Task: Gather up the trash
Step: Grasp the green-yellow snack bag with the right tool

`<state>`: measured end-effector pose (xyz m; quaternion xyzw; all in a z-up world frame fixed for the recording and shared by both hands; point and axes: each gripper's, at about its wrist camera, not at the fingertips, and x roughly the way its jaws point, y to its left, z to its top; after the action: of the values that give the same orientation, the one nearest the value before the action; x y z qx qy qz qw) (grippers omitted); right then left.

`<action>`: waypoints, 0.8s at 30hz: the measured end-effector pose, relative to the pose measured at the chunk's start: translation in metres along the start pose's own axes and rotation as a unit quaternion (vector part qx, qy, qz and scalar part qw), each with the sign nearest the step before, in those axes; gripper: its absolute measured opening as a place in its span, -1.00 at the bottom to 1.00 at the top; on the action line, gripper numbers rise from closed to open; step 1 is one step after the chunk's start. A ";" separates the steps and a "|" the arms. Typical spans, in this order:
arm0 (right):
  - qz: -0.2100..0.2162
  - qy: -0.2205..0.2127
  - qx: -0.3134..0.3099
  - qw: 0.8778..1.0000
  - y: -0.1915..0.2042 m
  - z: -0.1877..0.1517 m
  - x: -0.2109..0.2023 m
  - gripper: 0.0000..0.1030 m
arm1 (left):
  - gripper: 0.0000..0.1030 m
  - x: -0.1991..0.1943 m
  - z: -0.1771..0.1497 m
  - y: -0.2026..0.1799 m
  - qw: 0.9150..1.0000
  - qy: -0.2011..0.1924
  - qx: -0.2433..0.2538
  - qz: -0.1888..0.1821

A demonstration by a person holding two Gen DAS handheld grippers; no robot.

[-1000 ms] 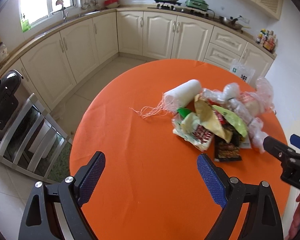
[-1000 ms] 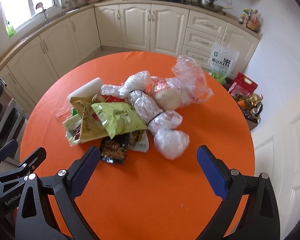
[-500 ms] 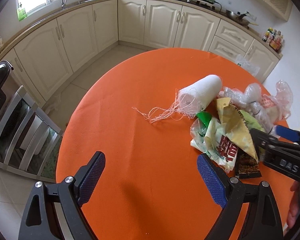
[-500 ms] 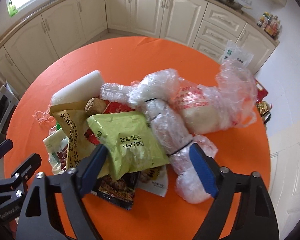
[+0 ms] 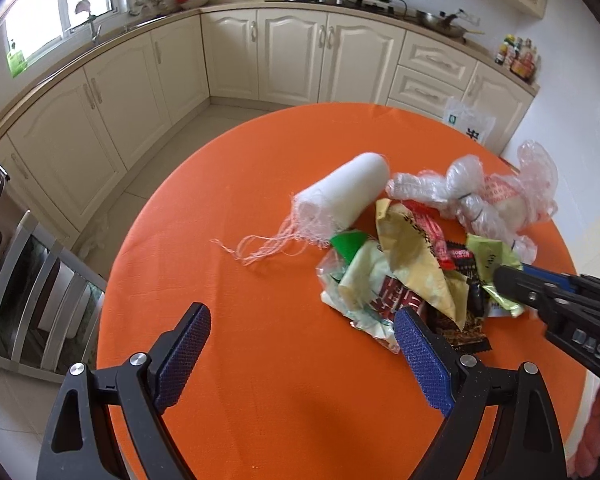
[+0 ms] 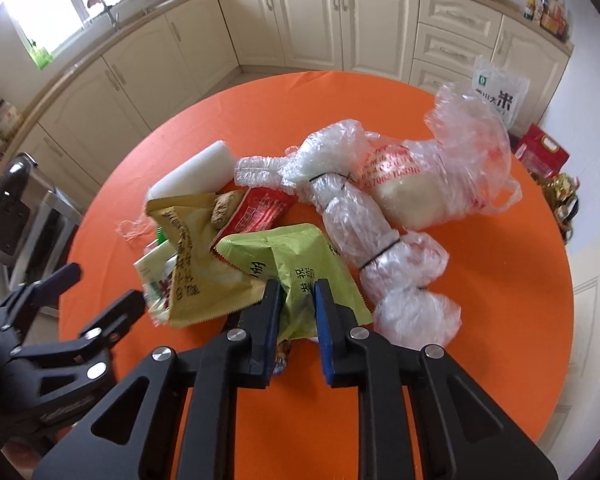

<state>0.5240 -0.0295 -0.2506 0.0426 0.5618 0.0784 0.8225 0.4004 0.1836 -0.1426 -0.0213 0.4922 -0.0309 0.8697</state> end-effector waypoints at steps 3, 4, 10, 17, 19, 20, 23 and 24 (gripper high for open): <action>0.002 -0.015 0.001 1.000 -0.006 -0.012 -0.016 -0.68 | 0.75 0.010 0.000 -0.008 1.000 0.014 -0.003 -0.012; 0.000 -0.017 0.000 1.000 -0.008 -0.015 -0.019 -0.68 | 0.75 0.015 0.002 -0.009 1.000 0.017 -0.008 -0.016; 0.005 -0.018 -0.004 1.000 -0.012 -0.024 -0.019 -0.68 | 0.05 0.036 0.009 -0.007 0.997 0.022 -0.029 -0.062; 0.008 -0.016 -0.006 1.000 -0.009 -0.024 -0.015 -0.68 | -0.87 0.016 -0.001 -0.005 0.996 -0.007 -0.023 -0.088; 0.009 -0.017 -0.001 1.000 -0.007 -0.026 -0.016 -0.68 | -0.87 0.013 -0.004 -0.008 0.996 -0.012 -0.013 -0.084; 0.009 -0.018 0.001 1.000 -0.008 -0.026 -0.018 -0.68 | -0.87 0.014 -0.005 -0.009 0.997 -0.009 -0.011 -0.076; 0.008 -0.022 0.001 1.000 -0.010 -0.030 -0.022 -0.68 | -0.86 0.021 -0.006 -0.010 0.997 0.004 -0.020 -0.077; 0.008 -0.021 0.002 1.000 -0.012 -0.031 -0.023 -0.68 | -0.86 0.019 -0.005 -0.009 0.996 0.007 -0.025 -0.083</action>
<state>0.4882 -0.0460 -0.2425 0.0505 0.5441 0.0827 0.8334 0.4050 0.1736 -0.1606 -0.0836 0.4956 -0.0912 0.8597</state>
